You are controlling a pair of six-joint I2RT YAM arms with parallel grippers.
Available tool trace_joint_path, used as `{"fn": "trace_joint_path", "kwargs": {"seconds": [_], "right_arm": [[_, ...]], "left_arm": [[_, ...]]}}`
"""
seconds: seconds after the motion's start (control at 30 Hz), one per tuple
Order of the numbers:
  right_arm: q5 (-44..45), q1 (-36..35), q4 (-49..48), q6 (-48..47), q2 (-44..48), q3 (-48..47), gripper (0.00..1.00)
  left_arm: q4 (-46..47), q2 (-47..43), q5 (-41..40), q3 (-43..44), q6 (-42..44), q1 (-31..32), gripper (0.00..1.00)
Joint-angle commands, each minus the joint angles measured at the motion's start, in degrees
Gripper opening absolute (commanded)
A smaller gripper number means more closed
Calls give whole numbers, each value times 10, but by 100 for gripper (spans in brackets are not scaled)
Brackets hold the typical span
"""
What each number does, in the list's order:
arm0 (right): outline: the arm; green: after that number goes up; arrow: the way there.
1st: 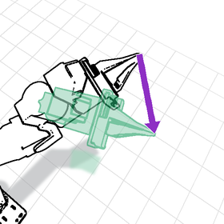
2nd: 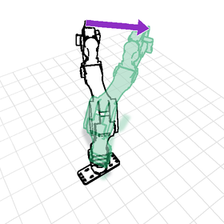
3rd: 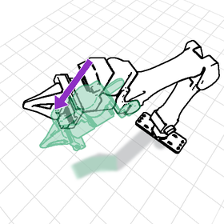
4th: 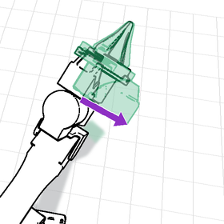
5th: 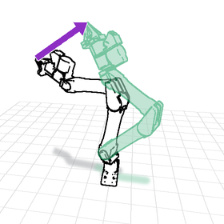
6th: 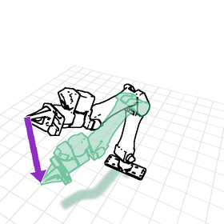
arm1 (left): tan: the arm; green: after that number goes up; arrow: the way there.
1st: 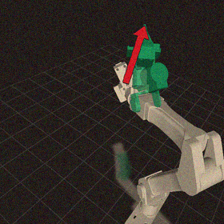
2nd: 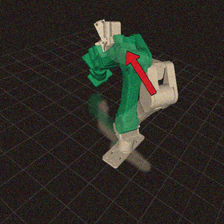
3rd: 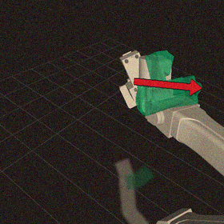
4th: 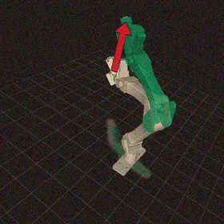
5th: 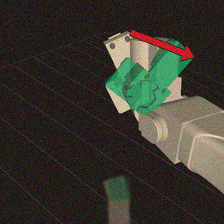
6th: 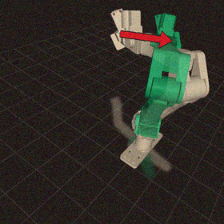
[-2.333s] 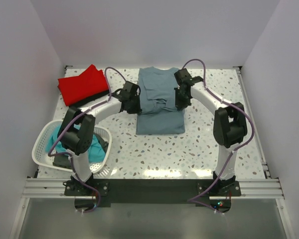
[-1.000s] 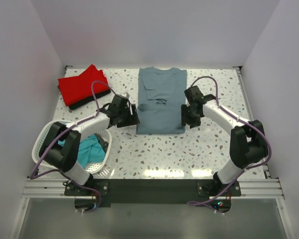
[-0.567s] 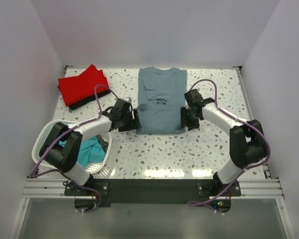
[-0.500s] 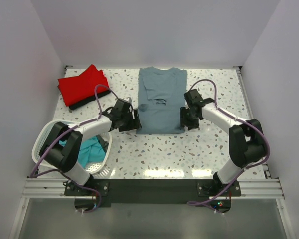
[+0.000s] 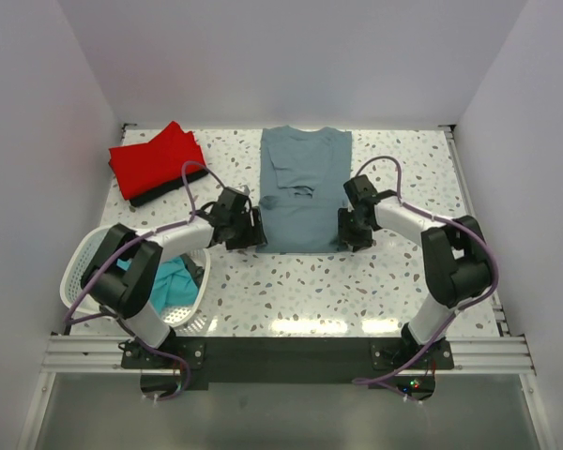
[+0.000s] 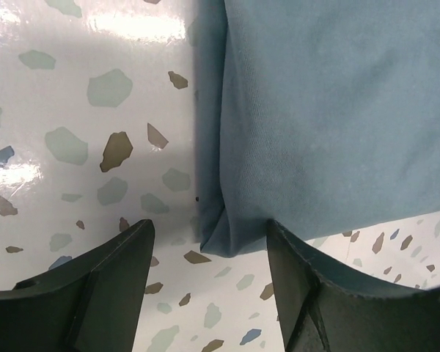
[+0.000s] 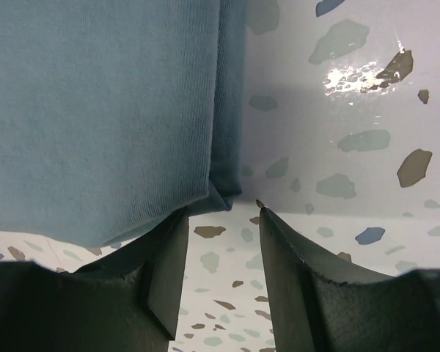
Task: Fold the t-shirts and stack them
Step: Fold the tshirt
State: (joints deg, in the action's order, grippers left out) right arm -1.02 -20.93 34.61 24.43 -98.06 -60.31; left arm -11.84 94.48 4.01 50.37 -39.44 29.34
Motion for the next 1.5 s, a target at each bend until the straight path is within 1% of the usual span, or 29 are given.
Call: {"fn": "trace_joint_path", "kwargs": {"seconds": [0.0, 0.2, 0.3, 0.33, 0.4, 0.43, 0.5, 0.53, 0.57, 0.6, 0.63, 0.7, 0.73, 0.77, 0.8, 0.83, 0.87, 0.9, 0.93, 1.03, 1.17, 1.33, 1.47], "right_arm": [[1, 2, -36, 5, -5, 9, 47], [1, 2, -58, 4, -12, 23, 46], [-3, 2, -65, 3, -15, 29, 39], [-6, 2, -68, 2, -15, 31, 35], [-9, 2, -73, -1, -18, 34, 30], [-12, 2, -73, 0, -20, 35, 26], [-14, 2, -72, -2, -23, 35, 20], [-16, 2, -72, -3, -23, 35, 18], [-16, 2, -72, -3, -24, 36, 14], [-16, 2, -71, -3, -23, 36, 13], [-16, 2, -71, -3, -22, 37, 12], [-17, 2, -71, -3, -21, 39, 6], [-16, 2, -70, -3, -20, 40, 3], [-15, 1, -68, -3, -20, 41, 0], [-15, 2, -68, -2, -18, 42, 0], [-15, 2, -67, -2, -17, 42, 0], [-14, 2, -64, -2, -15, 42, 0], [-14, 2, -63, -1, -13, 43, 0], [-14, 2, -60, -1, -9, 43, 0], [-14, 2, -51, 3, 3, 45, 0], [-14, 2, -34, 8, 45, 55, 0], [-12, 2, -6, 14, 96, 54, 0], [-3, 2, 35, 15, 140, 41, 0]], "left_arm": [[12, 13, 12, 7, -5, 5, 67], [7, 17, 15, 5, -8, 13, 63], [6, 20, 20, 5, -9, 17, 61], [8, 24, 21, 5, -10, 18, 58], [10, 26, 24, 5, -12, 19, 56], [10, 29, 26, 6, -12, 19, 52], [10, 33, 27, 5, -12, 20, 49], [9, 35, 27, 5, -12, 20, 44], [9, 36, 28, 5, -12, 20, 42], [11, 38, 28, 4, -12, 20, 40], [13, 41, 29, 3, -12, 19, 35], [21, 45, 35, 3, -13, 21, 31], [23, 47, 37, 3, -13, 21, 25], [26, 48, 41, 3, -13, 21, 22], [29, 51, 42, 3, -14, 22, 18], [30, 52, 43, 3, -13, 22, 12], [30, 54, 45, 3, -13, 21, 8], [31, 53, 46, 3, -13, 21, 1], [31, 53, 46, 3, -13, 22, 0], [29, 39, 40, 4, -14, 21, 0], [23, 7, 30, 9, -18, 22, 0], [-3, -48, 25, 16, -26, 22, 0], [-31, -101, 11, 17, -31, 22, 0]]}}
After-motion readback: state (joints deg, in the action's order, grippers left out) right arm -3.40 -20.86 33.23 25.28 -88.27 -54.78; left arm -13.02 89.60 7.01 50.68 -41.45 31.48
